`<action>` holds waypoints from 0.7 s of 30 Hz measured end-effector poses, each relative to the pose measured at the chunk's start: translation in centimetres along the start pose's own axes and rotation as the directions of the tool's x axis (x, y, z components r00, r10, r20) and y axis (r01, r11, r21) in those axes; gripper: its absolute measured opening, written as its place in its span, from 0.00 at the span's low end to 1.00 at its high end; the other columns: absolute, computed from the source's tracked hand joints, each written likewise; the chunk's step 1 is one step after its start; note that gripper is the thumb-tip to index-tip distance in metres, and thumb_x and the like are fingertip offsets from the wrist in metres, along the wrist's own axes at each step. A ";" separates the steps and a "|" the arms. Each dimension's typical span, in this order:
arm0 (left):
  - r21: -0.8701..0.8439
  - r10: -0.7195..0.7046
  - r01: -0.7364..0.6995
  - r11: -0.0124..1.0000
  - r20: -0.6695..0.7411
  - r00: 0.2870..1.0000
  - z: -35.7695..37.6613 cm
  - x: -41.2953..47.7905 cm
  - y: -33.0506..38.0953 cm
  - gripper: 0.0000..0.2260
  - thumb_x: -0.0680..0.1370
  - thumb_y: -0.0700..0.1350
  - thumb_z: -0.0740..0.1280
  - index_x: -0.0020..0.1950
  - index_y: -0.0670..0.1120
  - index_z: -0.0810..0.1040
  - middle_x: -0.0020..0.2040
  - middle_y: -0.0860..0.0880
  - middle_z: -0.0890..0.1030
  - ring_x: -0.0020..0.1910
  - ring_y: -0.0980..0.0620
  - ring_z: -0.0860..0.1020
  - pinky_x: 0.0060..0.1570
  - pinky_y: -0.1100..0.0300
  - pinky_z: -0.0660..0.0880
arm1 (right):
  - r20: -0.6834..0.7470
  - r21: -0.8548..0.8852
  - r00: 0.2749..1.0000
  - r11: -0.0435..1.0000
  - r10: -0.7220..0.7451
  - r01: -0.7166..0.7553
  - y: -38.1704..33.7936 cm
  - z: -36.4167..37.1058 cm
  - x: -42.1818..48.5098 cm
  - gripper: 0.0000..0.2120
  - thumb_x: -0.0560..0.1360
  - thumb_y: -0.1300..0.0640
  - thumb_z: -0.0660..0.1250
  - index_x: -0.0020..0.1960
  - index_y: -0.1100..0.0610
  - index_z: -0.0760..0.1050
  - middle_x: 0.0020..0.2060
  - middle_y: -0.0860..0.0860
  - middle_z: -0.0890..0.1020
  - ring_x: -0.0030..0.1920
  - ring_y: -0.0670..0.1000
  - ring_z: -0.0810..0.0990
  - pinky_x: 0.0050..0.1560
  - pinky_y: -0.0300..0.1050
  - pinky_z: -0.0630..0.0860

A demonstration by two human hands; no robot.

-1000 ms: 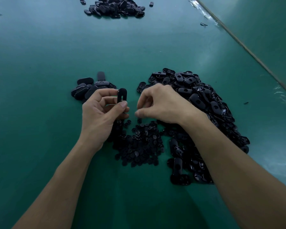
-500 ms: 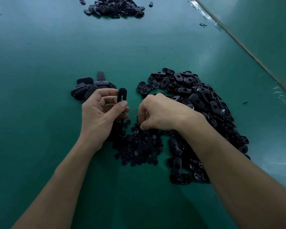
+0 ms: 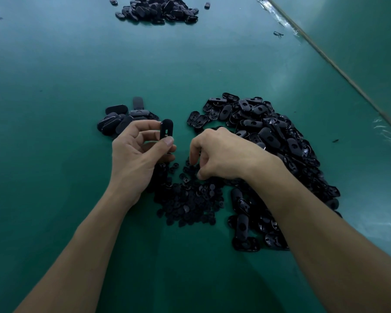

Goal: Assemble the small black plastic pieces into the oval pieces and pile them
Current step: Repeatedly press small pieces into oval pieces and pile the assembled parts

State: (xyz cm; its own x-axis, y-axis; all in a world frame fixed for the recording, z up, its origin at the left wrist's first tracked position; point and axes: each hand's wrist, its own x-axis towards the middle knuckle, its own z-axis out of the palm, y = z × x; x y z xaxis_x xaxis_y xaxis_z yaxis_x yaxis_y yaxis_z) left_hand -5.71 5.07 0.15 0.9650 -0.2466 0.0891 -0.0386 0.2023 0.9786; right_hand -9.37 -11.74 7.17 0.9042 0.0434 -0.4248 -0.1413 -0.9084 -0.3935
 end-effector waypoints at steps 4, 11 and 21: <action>-0.003 -0.001 0.001 1.000 -0.002 1.000 0.0 0.0 0.0 0.09 0.77 0.34 0.72 0.53 0.45 0.77 0.40 0.52 0.83 0.39 0.51 0.84 0.39 0.60 0.81 | 0.006 -0.011 1.000 1.000 -0.004 0.004 -0.1 0.1 -0.1 0.11 0.75 0.63 0.72 0.47 0.47 0.76 0.53 0.54 0.79 0.48 0.58 0.83 0.52 0.54 0.81; -0.005 0.002 -0.002 1.000 0.003 1.000 -0.1 0.1 -0.1 0.09 0.77 0.35 0.72 0.52 0.45 0.77 0.40 0.52 0.83 0.39 0.51 0.84 0.39 0.60 0.81 | -0.022 0.017 0.999 1.000 -0.025 0.025 -0.3 -0.2 -0.2 0.09 0.81 0.63 0.62 0.54 0.53 0.78 0.53 0.55 0.79 0.51 0.55 0.80 0.49 0.47 0.78; -0.012 -0.003 0.003 1.000 -0.002 1.000 -0.2 0.1 -0.2 0.08 0.77 0.35 0.72 0.52 0.45 0.78 0.41 0.51 0.83 0.40 0.50 0.84 0.40 0.59 0.81 | -0.058 0.000 0.998 1.000 -0.009 0.009 -0.2 0.0 0.2 0.14 0.85 0.60 0.57 0.62 0.60 0.79 0.57 0.58 0.81 0.50 0.54 0.79 0.41 0.41 0.75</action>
State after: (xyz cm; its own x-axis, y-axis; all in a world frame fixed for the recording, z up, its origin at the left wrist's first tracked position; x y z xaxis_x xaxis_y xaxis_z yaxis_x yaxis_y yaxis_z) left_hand -5.52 5.15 -0.09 0.9656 -0.2454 0.0856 -0.0324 0.2131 0.9765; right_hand -9.15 -11.59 7.14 0.9271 0.0275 -0.3737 -0.1333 -0.9079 -0.3975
